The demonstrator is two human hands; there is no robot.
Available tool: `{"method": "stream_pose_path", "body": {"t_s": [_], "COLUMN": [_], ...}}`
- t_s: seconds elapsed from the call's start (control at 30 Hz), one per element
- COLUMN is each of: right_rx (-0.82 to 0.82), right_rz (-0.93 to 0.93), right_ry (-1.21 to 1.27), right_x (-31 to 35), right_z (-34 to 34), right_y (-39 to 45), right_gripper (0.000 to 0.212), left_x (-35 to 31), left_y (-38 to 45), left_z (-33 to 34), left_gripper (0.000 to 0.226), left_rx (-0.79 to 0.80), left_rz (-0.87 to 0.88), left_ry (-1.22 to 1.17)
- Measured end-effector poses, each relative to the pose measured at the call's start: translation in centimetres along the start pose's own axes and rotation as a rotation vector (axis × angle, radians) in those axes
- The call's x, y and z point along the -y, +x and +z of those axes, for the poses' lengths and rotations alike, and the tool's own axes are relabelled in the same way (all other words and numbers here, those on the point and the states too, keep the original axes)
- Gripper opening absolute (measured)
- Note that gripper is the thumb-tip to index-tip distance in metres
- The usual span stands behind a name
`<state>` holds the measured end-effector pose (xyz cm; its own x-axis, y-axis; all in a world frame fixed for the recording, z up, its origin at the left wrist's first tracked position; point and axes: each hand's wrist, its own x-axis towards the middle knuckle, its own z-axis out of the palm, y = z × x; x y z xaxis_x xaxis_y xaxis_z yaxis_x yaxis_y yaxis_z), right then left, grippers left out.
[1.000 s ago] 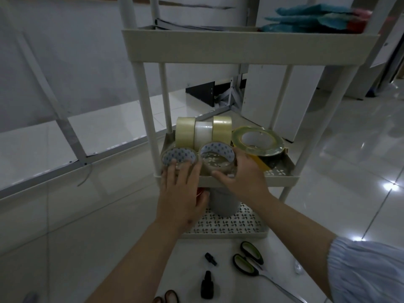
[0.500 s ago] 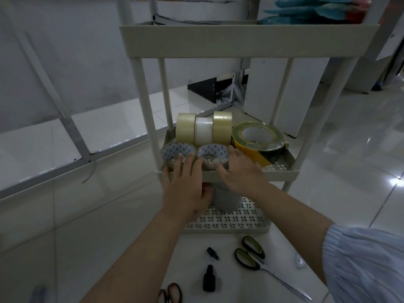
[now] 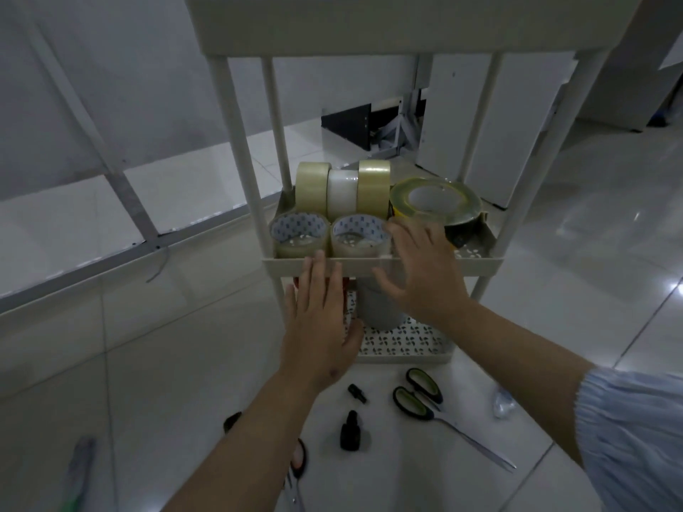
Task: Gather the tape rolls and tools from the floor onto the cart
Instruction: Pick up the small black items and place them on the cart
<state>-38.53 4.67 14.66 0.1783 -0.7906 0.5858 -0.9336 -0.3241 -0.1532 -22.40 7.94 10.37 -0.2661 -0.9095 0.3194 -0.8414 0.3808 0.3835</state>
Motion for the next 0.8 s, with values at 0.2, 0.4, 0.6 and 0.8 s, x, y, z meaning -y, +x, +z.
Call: {"method": "stream_pose_path", "body": {"t_s": [0.2, 0.4, 0.6, 0.8], "right_rx": [0.22, 0.659, 0.929, 1.035], "right_rz": [-0.183, -0.173, -0.149, 0.096], "right_ry": [0.094, 0.2, 0.299, 0.562], "right_x": [-0.8, -1.1, -1.0, 0.2], "right_z": [1.8, 5.7, 9.6, 12.6], "right_y": [-7.1, -12.9, -14.5, -17.5], "right_gripper": [0.045, 0.052, 0.065, 0.057], "left_x": [1.1, 2.0, 3.6, 2.9], "left_y": [-3.8, -8.8, -12.3, -13.8], "left_z": [2.8, 6.4, 9.7, 11.2], "left_gripper": [0.068, 0.076, 0.063, 0.069], "left_rx": [-0.058, 0.224, 0.469, 0.586], "left_rz": [-0.042, -0.337, -0.5, -0.494], "left_ry": [-0.101, -0.271, -0.261, -0.392]}}
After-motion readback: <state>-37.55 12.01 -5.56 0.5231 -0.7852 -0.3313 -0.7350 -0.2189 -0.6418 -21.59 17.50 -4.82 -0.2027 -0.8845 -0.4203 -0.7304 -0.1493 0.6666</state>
